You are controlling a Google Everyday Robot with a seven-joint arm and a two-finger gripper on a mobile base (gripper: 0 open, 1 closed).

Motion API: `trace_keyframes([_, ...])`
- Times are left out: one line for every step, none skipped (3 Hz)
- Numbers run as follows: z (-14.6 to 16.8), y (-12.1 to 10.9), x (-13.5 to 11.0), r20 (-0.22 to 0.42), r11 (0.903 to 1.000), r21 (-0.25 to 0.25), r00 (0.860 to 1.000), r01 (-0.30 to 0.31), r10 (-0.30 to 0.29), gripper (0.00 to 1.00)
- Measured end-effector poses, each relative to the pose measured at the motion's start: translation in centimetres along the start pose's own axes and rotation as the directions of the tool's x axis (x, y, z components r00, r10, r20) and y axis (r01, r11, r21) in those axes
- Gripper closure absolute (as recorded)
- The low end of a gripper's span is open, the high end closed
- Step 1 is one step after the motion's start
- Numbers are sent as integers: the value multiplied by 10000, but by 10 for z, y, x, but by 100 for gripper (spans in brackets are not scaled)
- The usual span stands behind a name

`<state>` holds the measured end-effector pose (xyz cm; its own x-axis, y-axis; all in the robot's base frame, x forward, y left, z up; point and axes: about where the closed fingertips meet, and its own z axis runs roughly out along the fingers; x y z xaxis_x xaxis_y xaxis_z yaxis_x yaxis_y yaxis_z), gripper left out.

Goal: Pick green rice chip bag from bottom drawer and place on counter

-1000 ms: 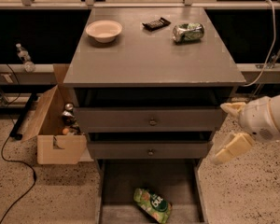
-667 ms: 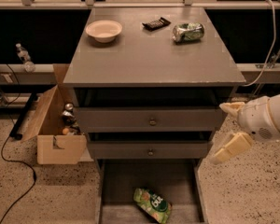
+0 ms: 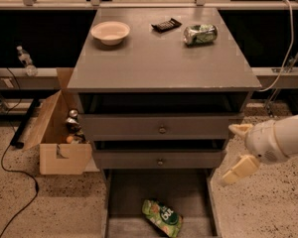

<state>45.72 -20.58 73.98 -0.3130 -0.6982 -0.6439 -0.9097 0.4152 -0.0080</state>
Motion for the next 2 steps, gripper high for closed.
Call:
trace_keyframes([62, 7, 44, -331, 9990, -226, 9987, -398, 390, 0])
trace_keyframes([116, 12, 75, -459, 9959, -294, 9953, -861, 847, 0])
